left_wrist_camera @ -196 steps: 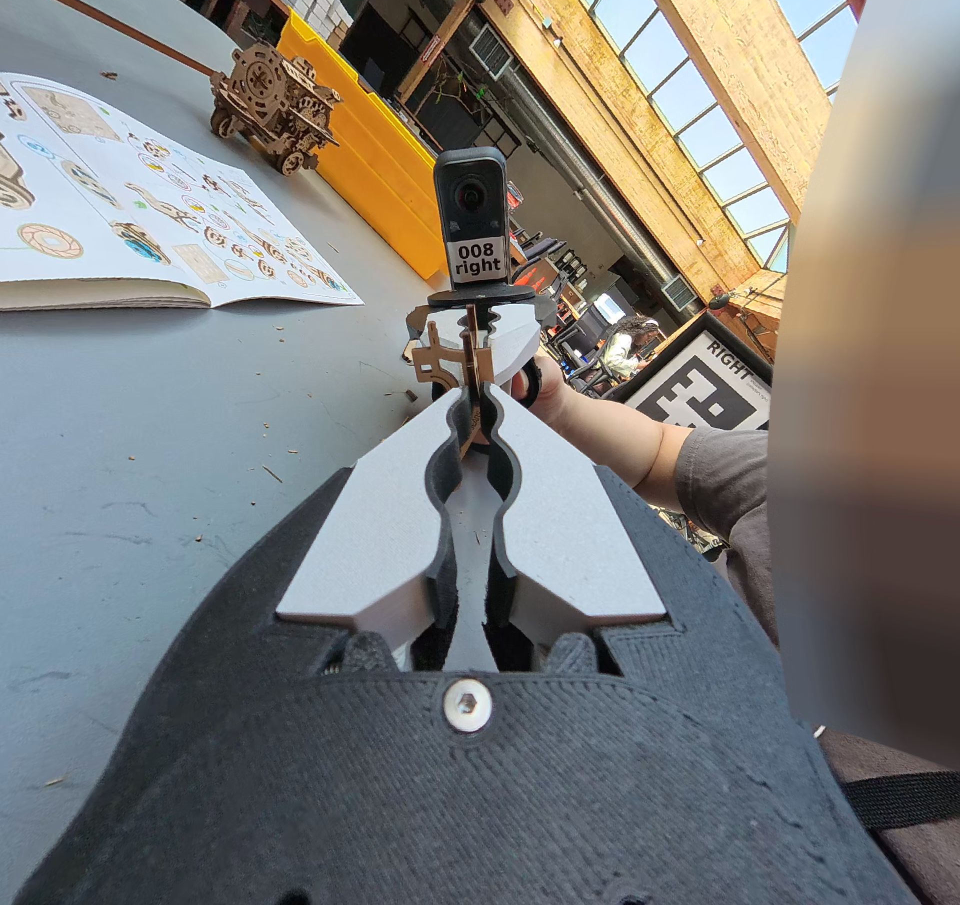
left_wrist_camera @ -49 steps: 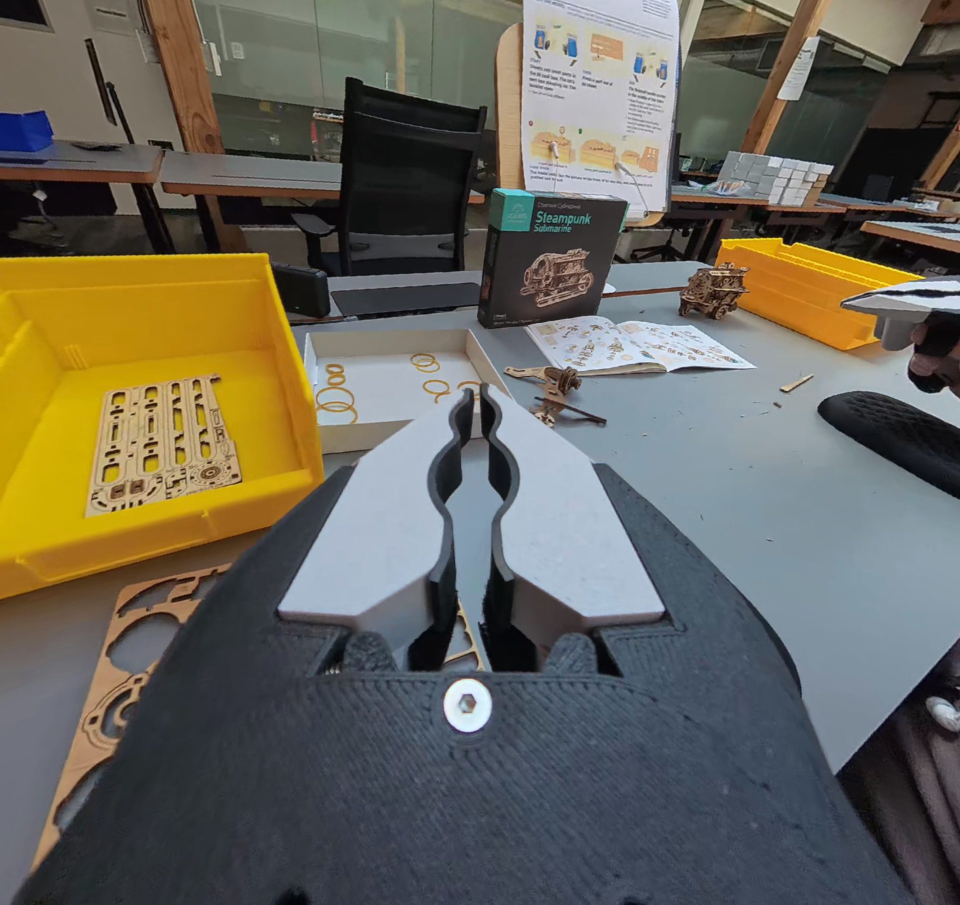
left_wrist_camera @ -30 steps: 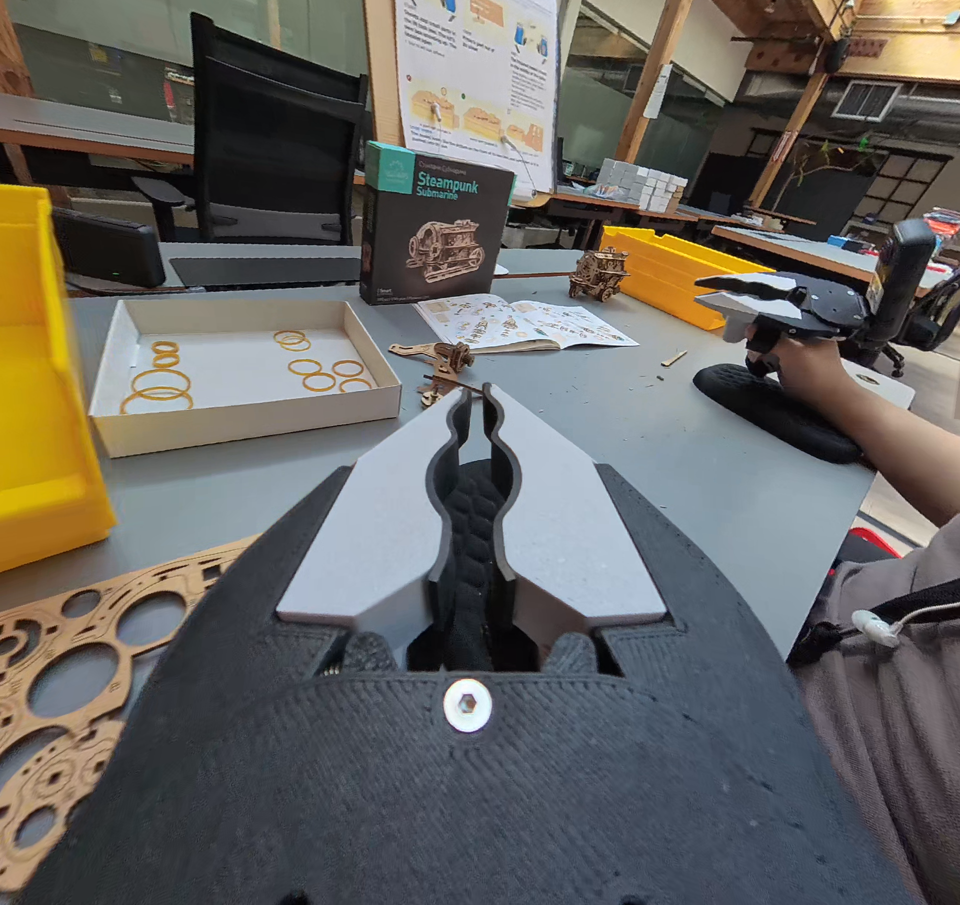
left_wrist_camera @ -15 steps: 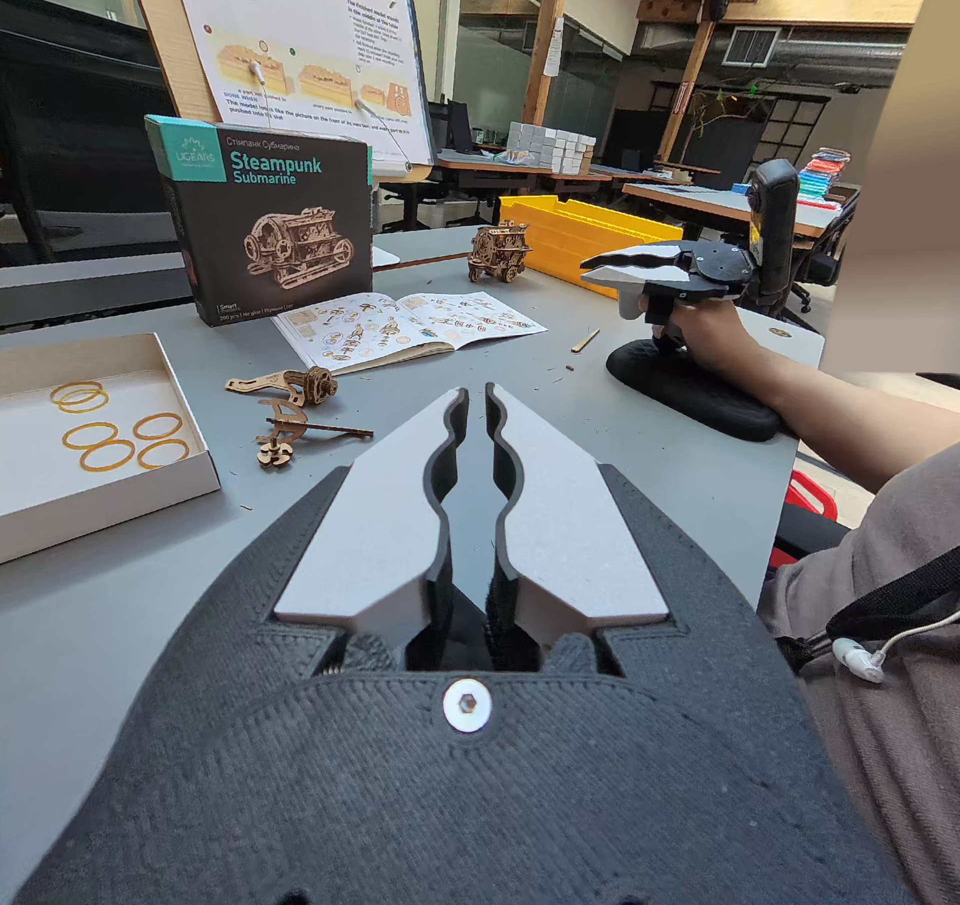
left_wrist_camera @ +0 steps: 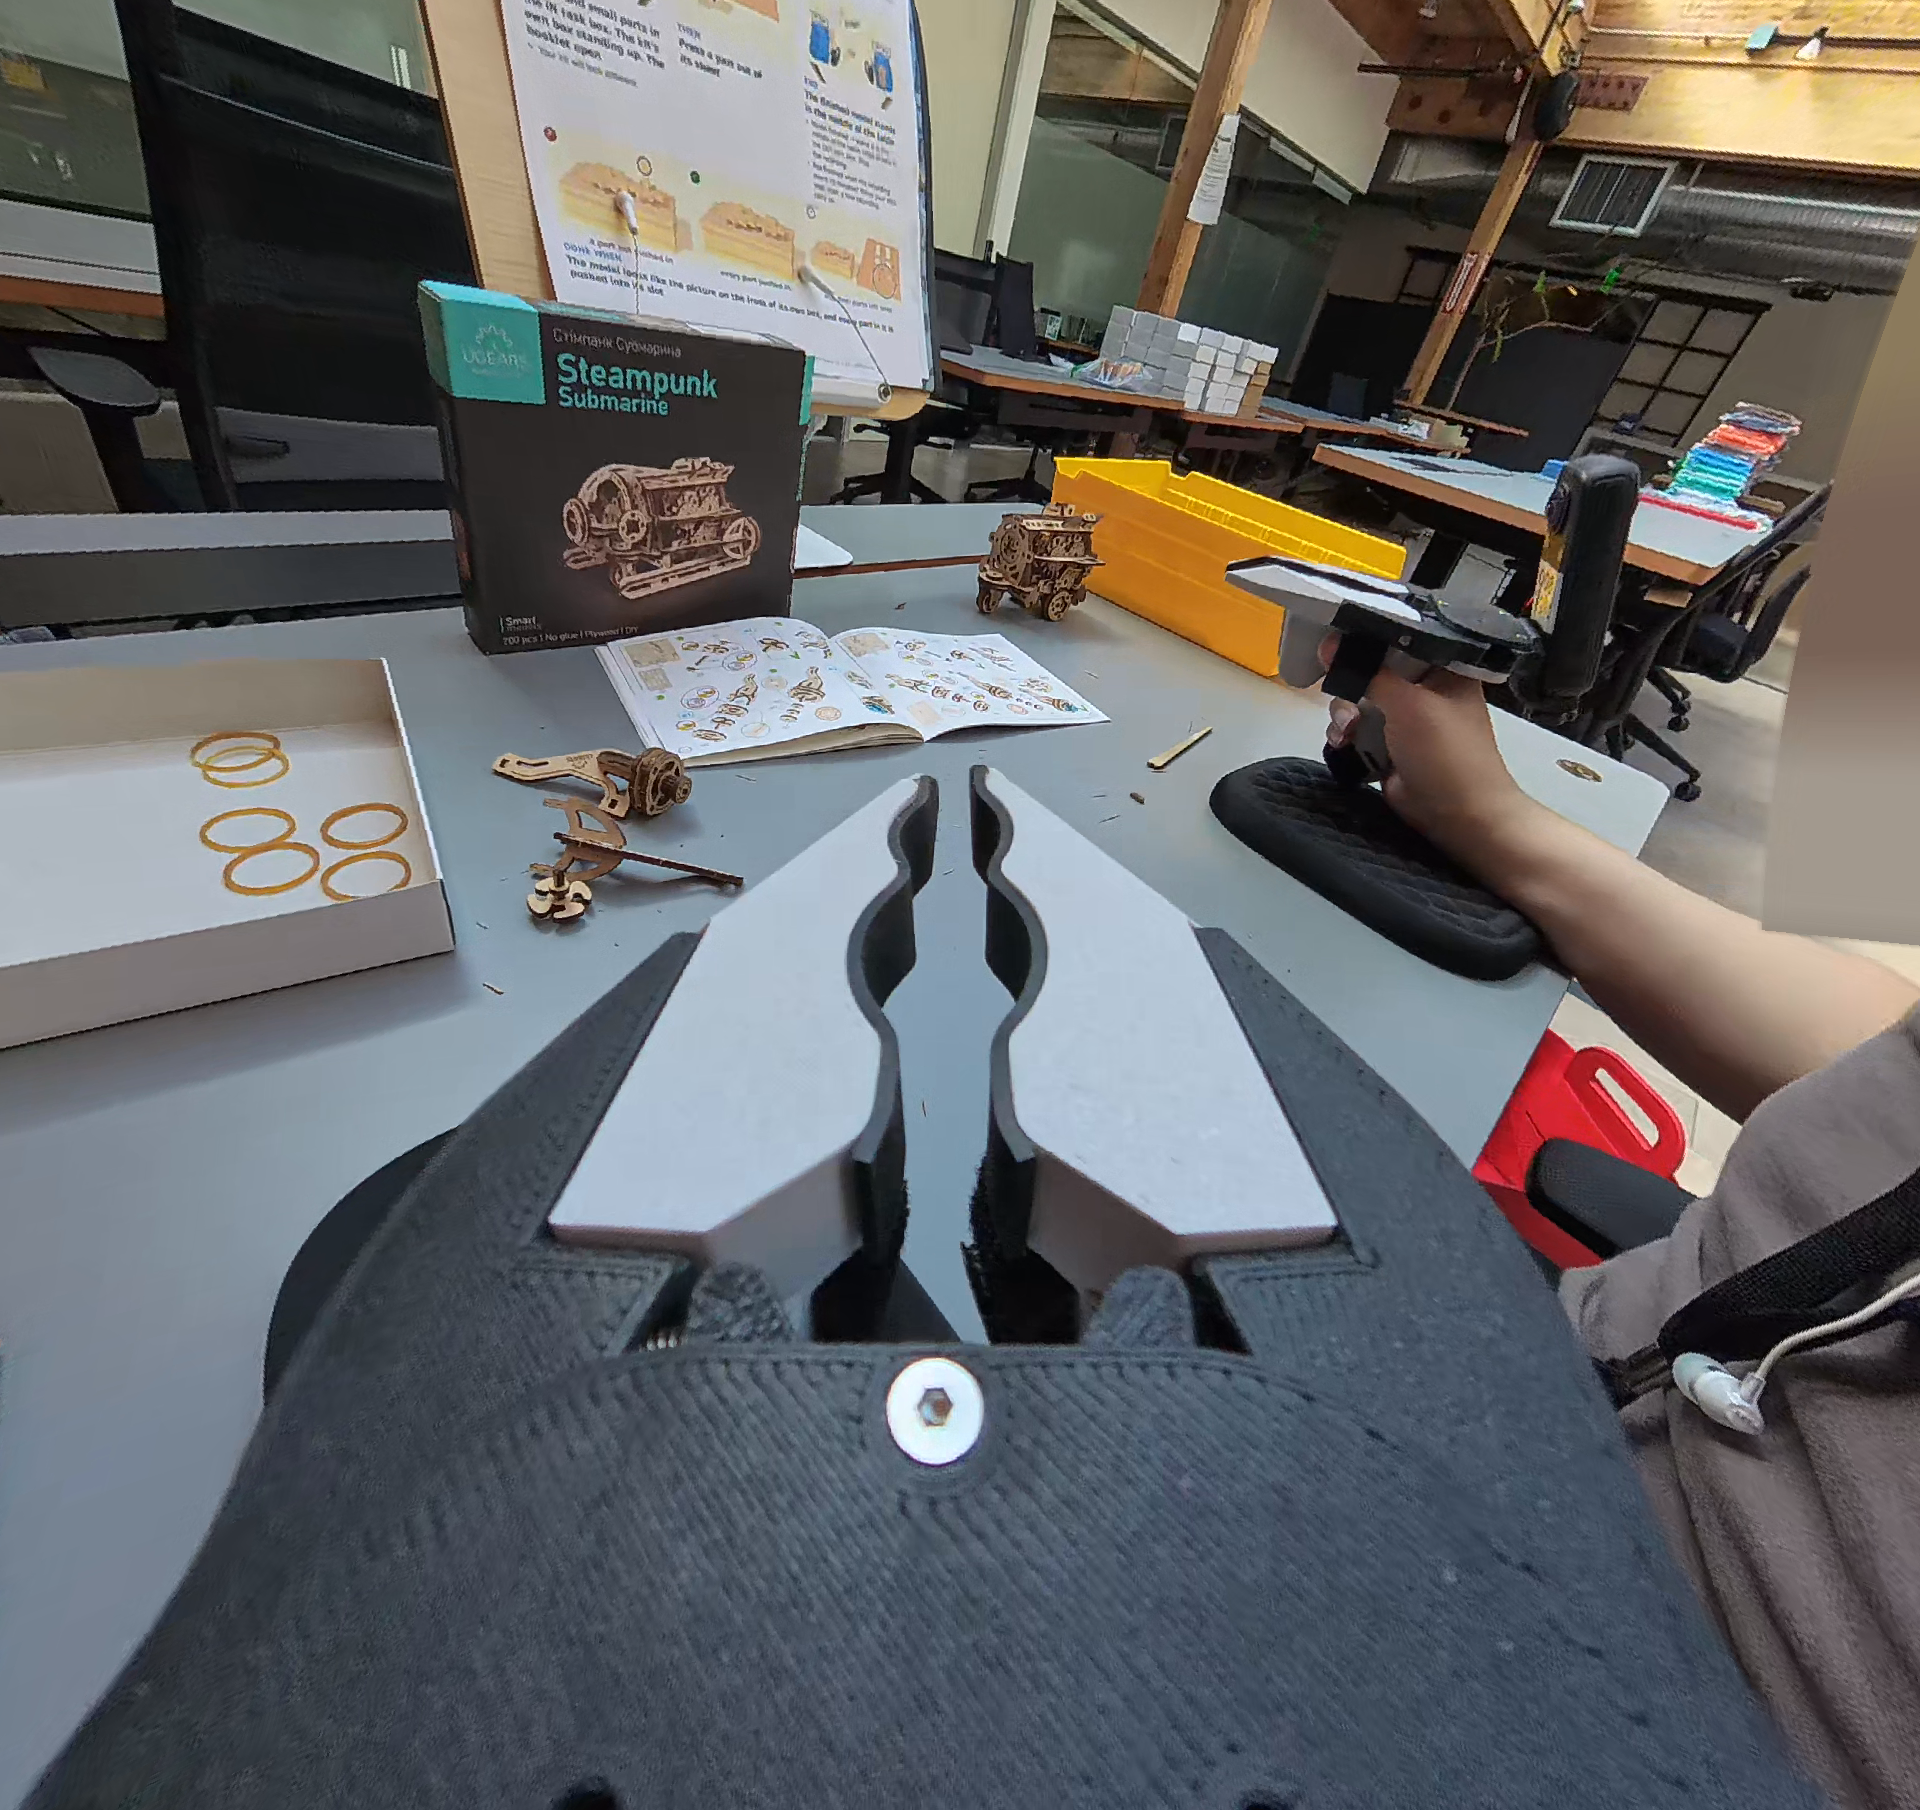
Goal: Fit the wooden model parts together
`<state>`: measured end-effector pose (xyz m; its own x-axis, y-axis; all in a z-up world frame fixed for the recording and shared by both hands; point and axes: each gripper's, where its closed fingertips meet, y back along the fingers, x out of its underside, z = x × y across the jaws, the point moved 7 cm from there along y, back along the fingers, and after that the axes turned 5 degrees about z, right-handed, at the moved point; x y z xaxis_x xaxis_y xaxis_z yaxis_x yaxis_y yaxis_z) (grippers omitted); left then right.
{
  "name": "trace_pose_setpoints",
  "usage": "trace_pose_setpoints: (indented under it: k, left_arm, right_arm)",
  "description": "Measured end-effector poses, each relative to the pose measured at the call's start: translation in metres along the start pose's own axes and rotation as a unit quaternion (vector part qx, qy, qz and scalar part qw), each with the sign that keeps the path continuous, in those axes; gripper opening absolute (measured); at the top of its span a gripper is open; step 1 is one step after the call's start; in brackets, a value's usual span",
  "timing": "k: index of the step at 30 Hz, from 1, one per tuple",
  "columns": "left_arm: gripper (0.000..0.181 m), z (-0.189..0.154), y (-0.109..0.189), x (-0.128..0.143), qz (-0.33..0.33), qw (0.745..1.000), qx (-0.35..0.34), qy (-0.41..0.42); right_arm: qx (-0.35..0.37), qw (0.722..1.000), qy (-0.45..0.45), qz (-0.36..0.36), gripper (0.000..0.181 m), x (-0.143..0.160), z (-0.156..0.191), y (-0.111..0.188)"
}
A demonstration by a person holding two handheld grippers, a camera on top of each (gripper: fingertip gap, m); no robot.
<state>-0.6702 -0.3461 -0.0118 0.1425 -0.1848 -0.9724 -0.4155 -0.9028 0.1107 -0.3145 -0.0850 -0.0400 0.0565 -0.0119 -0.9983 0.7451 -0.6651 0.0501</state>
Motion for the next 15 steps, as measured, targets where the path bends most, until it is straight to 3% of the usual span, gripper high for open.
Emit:
trace_pose_setpoints:
  k: [8, 15]
  left_arm:
    - [0.01, -0.004, 0.025, -0.018, -0.026, 0.999, 0.024, 0.03]
    - [0.02, 0.011, 0.063, -0.011, -0.01, 0.999, -0.032, 0.007]
  right_arm:
    - [0.029, 0.999, -0.002, -0.035, 0.013, -0.001, -0.003, 0.015]
    - [0.055, 0.998, 0.041, -0.014, 0.013, 0.002, 0.0, 0.01]
